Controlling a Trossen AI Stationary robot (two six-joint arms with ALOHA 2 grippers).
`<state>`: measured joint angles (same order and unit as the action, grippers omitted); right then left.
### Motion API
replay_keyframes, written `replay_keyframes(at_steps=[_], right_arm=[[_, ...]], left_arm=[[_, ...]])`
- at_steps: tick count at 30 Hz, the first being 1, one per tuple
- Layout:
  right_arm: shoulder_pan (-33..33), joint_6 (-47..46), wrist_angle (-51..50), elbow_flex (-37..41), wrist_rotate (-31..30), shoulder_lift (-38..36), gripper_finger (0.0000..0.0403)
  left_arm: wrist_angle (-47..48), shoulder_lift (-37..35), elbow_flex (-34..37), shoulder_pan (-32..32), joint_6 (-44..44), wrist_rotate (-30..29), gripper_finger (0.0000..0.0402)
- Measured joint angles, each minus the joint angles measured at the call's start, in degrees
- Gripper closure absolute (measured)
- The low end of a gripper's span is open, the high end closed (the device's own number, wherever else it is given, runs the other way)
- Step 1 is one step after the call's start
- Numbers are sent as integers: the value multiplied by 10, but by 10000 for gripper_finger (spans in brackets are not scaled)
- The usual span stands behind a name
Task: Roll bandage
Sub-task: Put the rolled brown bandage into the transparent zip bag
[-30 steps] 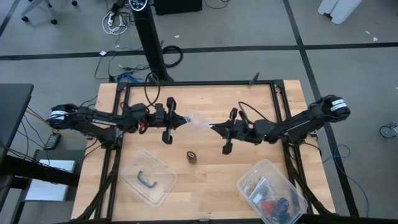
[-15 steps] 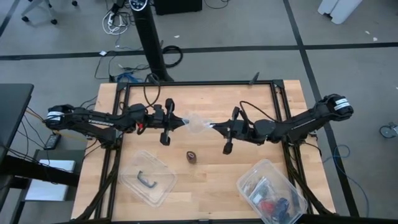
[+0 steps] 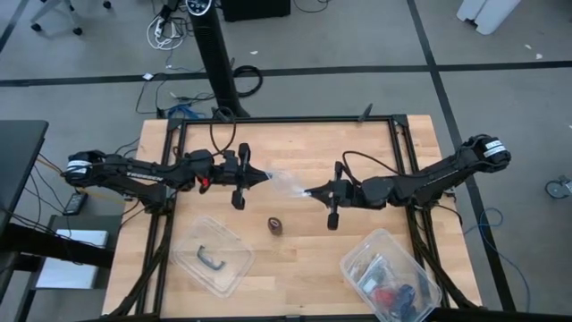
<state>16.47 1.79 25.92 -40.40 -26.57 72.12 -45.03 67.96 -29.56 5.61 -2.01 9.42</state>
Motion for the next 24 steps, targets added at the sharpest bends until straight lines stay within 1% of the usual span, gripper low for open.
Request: replay_keyframes(at_steps=[3, 9, 13, 17, 24], right_arm=[[-1, 7, 12, 0, -25, 0, 401], [-19, 3, 59, 0, -20, 27, 401], [-32, -3, 102, 0, 0, 59, 402], [-43, -10, 140, -1, 25, 84, 402], [-44, -23, 77, -39, 37, 94, 400]], left_arm=[[0, 2, 0, -12, 2, -28, 401], [-4, 3, 0, -42, 4, -82, 401], [-6, 3, 0, -63, 17, -115, 401], [-6, 10, -6, -76, 18, -126, 401], [-3, 22, -7, -80, 19, -139, 401]])
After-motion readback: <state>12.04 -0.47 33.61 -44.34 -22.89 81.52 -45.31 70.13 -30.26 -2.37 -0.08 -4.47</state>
